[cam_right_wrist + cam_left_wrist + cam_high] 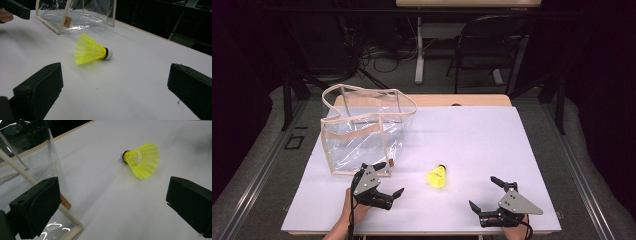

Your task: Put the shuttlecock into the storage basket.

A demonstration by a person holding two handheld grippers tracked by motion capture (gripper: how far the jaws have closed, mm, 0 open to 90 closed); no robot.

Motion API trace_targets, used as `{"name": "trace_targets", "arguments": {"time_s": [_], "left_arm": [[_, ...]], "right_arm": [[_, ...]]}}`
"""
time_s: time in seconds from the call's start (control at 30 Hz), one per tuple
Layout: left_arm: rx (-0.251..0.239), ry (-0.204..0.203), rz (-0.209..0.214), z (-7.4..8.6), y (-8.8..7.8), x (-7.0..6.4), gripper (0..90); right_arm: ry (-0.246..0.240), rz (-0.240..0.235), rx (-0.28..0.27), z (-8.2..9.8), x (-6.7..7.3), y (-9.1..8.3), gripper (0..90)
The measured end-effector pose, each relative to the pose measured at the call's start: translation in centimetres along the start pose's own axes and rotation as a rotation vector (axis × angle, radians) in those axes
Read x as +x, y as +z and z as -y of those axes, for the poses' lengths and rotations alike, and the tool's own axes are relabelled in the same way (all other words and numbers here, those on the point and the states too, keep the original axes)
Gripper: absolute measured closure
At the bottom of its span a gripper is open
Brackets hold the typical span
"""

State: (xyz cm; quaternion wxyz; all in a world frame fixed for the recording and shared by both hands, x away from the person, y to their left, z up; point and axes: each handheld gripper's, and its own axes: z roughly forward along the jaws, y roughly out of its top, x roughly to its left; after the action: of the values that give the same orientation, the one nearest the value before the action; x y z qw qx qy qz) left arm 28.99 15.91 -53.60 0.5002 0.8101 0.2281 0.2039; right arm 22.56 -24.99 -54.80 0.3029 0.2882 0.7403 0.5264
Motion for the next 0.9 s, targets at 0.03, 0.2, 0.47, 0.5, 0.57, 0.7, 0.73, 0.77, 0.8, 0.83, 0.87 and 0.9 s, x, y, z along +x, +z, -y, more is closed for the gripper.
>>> {"name": "trace_targets", "arguments": {"time_s": [0.03, 0.2, 0.47, 0.5, 0.57, 0.7, 0.73, 0.77, 0.8, 0.83, 0.87, 0.9], "left_arm": [[0.0, 0.004, 0.006, -0.2, 0.2, 0.0, 0.0], [0.005, 0.008, 0.014, -0.4, 0.5, 0.0, 0.0], [0.011, 0.02, 0.027, -1.0, 1.3, -0.2, 0.0], [0.011, 0.024, 0.026, -1.1, 1.4, -0.2, 0.0], [0.017, 0.034, 0.031, -1.3, 1.6, -0.3, 0.0], [0.033, 0.047, 0.031, -1.7, 2.0, -0.6, 0.0], [0.036, 0.052, 0.032, -1.8, 2.1, -0.6, 0.0], [0.041, 0.055, 0.031, -1.9, 2.3, -0.7, 0.0], [0.039, 0.054, 0.031, -1.9, 2.4, -0.7, 0.0], [0.048, 0.057, 0.032, -2.1, 2.5, -0.8, 0.0], [0.048, 0.059, 0.035, -2.2, 2.6, -0.8, 0.0], [0.053, 0.062, 0.034, -2.3, 2.7, -0.8, 0.0]], "right_arm": [[-0.001, -0.001, 0.001, 0.0, 0.0, 0.0, 0.0], [-0.002, -0.002, 0.003, 0.0, 0.0, 0.0, 0.0], [0.001, -0.005, 0.011, 0.0, 0.0, 0.1, 0.0], [0.001, -0.005, 0.011, 0.0, 0.0, 0.1, 0.0], [0.001, -0.005, 0.009, 0.0, 0.0, 0.1, 0.0], [0.005, -0.007, 0.011, 0.1, 0.0, 0.1, 0.0], [0.004, -0.007, 0.013, 0.1, 0.0, 0.2, 0.0], [0.003, -0.008, 0.015, 0.1, 0.0, 0.2, 0.0], [0.003, -0.008, 0.015, 0.1, 0.0, 0.2, 0.0], [0.004, -0.008, 0.016, 0.1, 0.0, 0.2, 0.0], [0.006, -0.009, 0.015, 0.1, 0.0, 0.2, 0.0], [0.009, -0.009, 0.017, 0.1, 0.0, 0.2, 0.0]]}}
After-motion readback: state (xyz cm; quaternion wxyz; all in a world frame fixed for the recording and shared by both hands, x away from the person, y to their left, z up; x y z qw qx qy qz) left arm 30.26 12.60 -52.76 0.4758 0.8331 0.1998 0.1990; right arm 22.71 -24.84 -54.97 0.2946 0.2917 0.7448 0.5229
